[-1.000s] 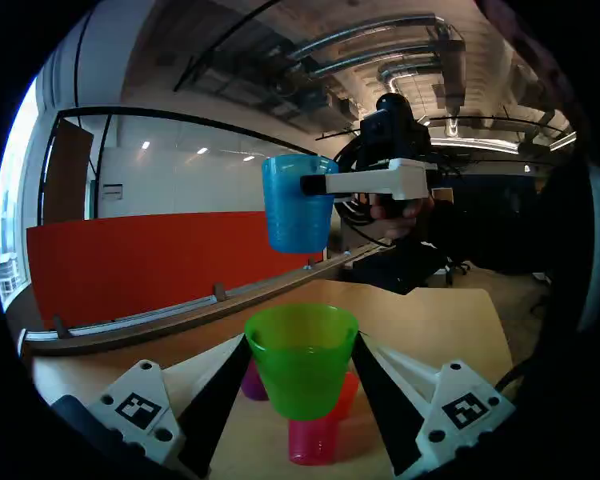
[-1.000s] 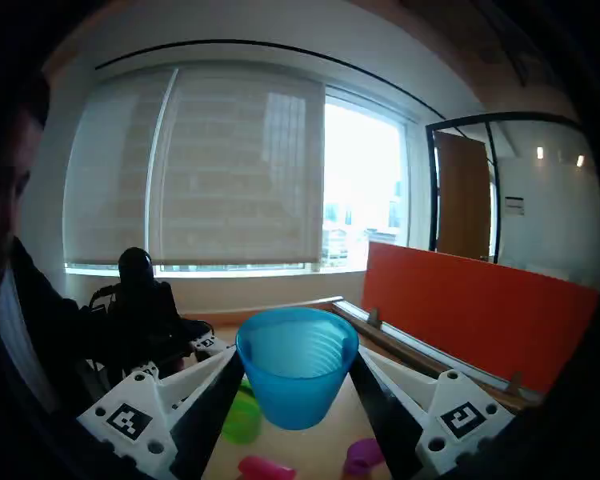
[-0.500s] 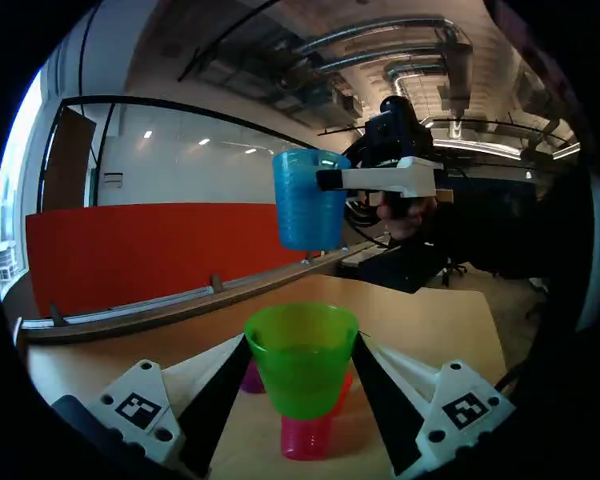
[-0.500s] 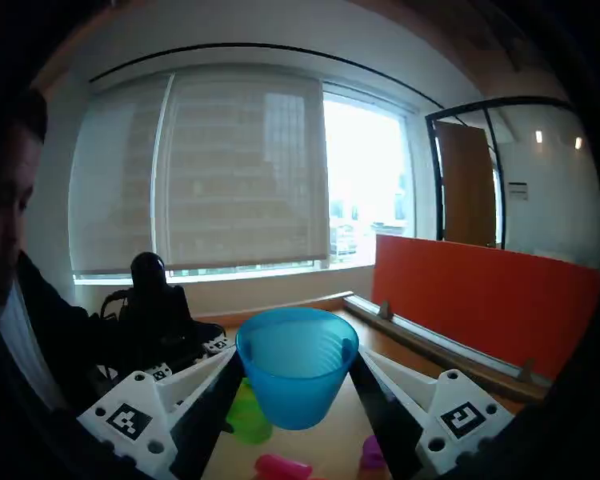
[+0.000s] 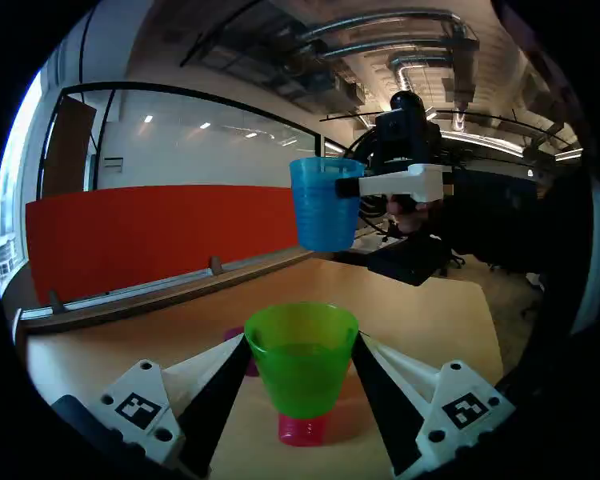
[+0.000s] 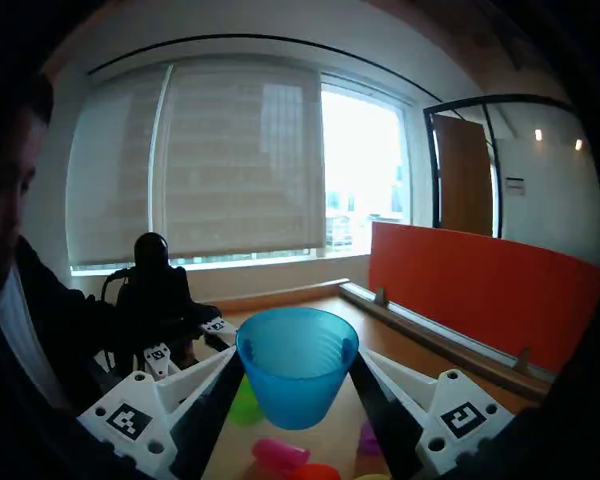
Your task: Pour water
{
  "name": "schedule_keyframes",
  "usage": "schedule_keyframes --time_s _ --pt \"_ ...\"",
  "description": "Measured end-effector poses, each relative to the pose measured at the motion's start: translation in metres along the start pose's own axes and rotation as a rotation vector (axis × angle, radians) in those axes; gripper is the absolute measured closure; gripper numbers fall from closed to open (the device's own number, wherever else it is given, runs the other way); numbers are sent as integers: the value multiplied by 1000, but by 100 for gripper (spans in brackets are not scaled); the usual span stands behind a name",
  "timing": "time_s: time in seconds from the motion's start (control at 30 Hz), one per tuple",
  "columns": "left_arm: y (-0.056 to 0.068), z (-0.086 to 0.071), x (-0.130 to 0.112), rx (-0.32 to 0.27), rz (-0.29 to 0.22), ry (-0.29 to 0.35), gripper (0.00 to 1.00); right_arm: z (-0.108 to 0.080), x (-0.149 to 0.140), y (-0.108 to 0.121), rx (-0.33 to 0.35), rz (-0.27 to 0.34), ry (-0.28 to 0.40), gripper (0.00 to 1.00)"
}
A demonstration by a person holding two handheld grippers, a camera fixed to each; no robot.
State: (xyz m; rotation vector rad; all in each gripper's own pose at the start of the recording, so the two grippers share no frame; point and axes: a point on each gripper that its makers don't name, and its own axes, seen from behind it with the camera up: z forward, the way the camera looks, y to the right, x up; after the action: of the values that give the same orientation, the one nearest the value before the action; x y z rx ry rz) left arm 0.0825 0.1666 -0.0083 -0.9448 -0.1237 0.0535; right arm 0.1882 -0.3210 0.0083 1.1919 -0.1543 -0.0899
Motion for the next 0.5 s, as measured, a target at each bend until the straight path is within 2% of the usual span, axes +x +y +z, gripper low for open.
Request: schedule_keyframes --time_s 0.5 --pt "13 -4 -17 -25 9 -67 14 -12 -40 -12 19 -13 -63 10"
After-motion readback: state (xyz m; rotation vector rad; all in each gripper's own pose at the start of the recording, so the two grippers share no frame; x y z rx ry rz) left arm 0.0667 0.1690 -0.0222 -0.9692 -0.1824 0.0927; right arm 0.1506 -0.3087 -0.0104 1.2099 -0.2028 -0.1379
